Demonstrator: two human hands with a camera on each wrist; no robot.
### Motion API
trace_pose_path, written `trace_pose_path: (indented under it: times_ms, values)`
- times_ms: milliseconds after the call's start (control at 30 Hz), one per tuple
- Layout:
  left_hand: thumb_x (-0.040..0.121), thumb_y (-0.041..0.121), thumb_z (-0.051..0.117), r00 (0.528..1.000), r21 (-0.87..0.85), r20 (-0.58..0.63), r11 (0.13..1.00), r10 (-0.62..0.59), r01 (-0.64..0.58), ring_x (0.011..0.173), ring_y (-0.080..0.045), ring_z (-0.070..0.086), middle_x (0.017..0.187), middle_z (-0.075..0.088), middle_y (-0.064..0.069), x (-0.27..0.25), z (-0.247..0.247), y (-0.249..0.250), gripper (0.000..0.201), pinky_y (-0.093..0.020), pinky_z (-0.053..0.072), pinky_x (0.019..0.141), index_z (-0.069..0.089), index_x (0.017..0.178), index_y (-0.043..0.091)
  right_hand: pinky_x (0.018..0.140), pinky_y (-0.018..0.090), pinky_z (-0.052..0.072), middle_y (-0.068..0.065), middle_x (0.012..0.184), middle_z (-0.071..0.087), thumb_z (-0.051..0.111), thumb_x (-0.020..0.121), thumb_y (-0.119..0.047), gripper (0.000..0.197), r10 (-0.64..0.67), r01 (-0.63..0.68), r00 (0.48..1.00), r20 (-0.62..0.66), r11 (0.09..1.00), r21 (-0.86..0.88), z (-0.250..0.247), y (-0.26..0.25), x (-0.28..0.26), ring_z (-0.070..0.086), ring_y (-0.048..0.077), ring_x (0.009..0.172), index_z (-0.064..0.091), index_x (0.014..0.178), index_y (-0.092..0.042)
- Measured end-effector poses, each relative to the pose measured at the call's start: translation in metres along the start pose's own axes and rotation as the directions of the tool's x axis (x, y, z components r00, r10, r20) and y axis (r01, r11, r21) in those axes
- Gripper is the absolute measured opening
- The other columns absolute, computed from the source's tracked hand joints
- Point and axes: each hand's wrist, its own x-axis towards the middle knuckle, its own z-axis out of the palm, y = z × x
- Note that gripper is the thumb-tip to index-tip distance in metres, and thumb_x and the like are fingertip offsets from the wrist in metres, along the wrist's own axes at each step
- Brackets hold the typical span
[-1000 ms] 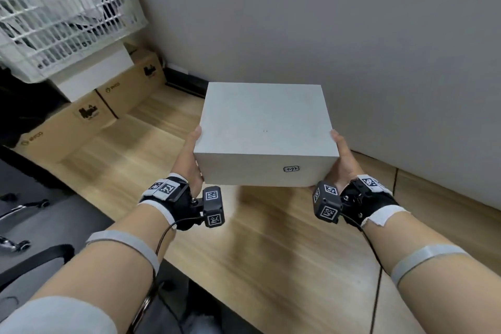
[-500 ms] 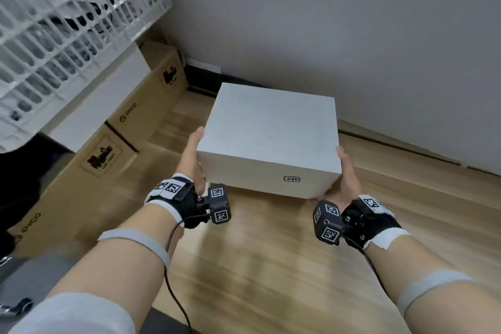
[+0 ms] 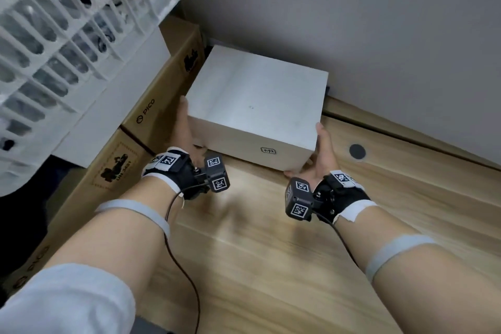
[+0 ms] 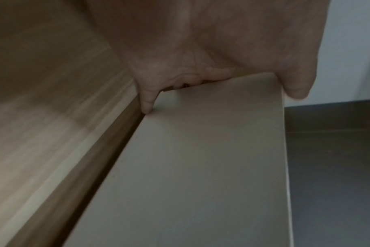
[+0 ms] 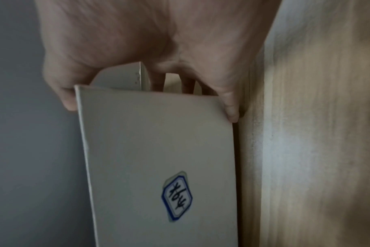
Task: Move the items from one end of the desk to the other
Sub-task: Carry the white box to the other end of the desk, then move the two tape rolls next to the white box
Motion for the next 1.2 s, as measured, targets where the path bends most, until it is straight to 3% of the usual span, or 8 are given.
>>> trace_pose_path:
  times_ms: [200,367,433,533,633,733,1000,1200]
  values:
    - [0.076,0.064,0.072,0.996,0.128,-0.045,0.990,0.071,-0.065,0.135,-0.034,0.042,0.158,0.028,-0.004,-0.010,0.005,0.002,0.100,-0.039,0.052,0.070,0.023,0.156,0.030,0.081,0.046,0.056,-0.003,0.119,0.066,0.063,0.084,-0.059,0.047,-0.050,0.044,0.998,-0.036,0.987,-0.154,0.007,-0.002,-0.003,0.063,0.024,0.104,0.063,0.117,-0.026]
    - [0.055,0.082,0.069,0.987,0.213,-0.092,0.971,0.130,-0.108,0.121,-0.031,0.060,0.151,0.041,0.005,-0.017,0.006,-0.030,0.106,-0.046,0.061,0.081,0.034,0.147,0.044,0.103,0.056,0.044,-0.001,0.145,0.050,0.059,0.087,-0.058,0.058,-0.078,0.066,0.996,-0.033,0.964,-0.259,-0.015,-0.005,-0.020,0.046,0.021,0.130,0.052,0.136,-0.028]
    - [0.077,0.075,0.056,0.990,0.276,-0.050,0.954,0.133,-0.114,0.112,-0.030,0.063,0.137,0.055,-0.003,-0.034,0.021,-0.053,0.083,-0.045,0.059,0.085,0.042,0.143,0.027,0.108,0.059,0.038,0.006,0.150,0.043,0.053,0.091,-0.058,0.060,-0.072,0.064,0.997,-0.016,0.949,-0.310,-0.033,-0.008,-0.034,0.040,0.026,0.138,0.049,0.141,-0.025]
    - [0.094,0.058,0.048,0.993,0.316,0.039,0.941,0.110,-0.117,0.101,-0.026,0.066,0.118,0.062,-0.009,-0.062,0.051,-0.098,0.061,-0.042,0.059,0.082,0.047,0.135,0.013,0.106,0.058,0.042,0.008,0.142,0.053,0.049,0.094,-0.055,0.052,-0.073,0.071,0.997,0.007,0.941,-0.330,-0.070,-0.021,-0.058,0.050,0.026,0.129,0.058,0.133,-0.022]
    - [0.095,0.049,0.051,0.989,0.391,0.115,0.910,0.097,-0.134,0.097,-0.031,0.064,0.120,0.061,-0.015,-0.095,0.085,-0.149,0.061,-0.045,0.056,0.085,0.044,0.139,0.007,0.103,0.056,0.046,0.008,0.132,0.060,0.051,0.094,-0.052,0.049,-0.114,0.111,0.993,0.006,0.949,-0.294,-0.119,-0.043,-0.093,0.057,0.026,0.121,0.059,0.129,-0.019]
    - [0.097,0.035,0.051,0.967,0.431,0.251,0.890,0.038,-0.147,0.114,-0.034,0.063,0.135,0.056,-0.012,-0.143,0.124,-0.200,0.053,-0.046,0.054,0.091,0.041,0.144,0.011,0.101,0.054,0.048,0.009,0.129,0.062,0.052,0.095,-0.050,0.046,-0.195,0.187,0.981,-0.009,0.949,-0.255,-0.180,-0.071,-0.141,0.060,0.026,0.118,0.060,0.126,-0.018]
    - [0.102,0.020,0.046,0.751,0.484,0.654,0.815,-0.093,-0.320,0.110,-0.029,0.067,0.123,0.069,-0.013,-0.346,0.229,-0.392,0.034,-0.045,0.050,0.103,0.052,0.134,0.007,0.099,0.051,0.050,0.008,0.125,0.064,0.058,0.093,-0.047,0.046,-0.463,0.448,0.877,-0.128,0.884,-0.133,-0.416,-0.132,-0.315,0.063,0.025,0.114,0.058,0.129,-0.018]
    - [0.100,0.017,0.049,0.588,0.557,0.765,0.730,-0.264,-0.397,0.097,-0.027,0.071,0.113,0.072,-0.013,-0.498,0.277,-0.577,0.026,-0.035,0.057,0.083,0.059,0.122,0.007,0.093,0.044,0.054,0.007,0.121,0.068,0.061,0.093,-0.038,0.037,-0.587,0.602,0.712,-0.385,0.793,-0.096,-0.621,-0.156,-0.468,0.066,0.026,0.111,0.062,0.122,-0.016]
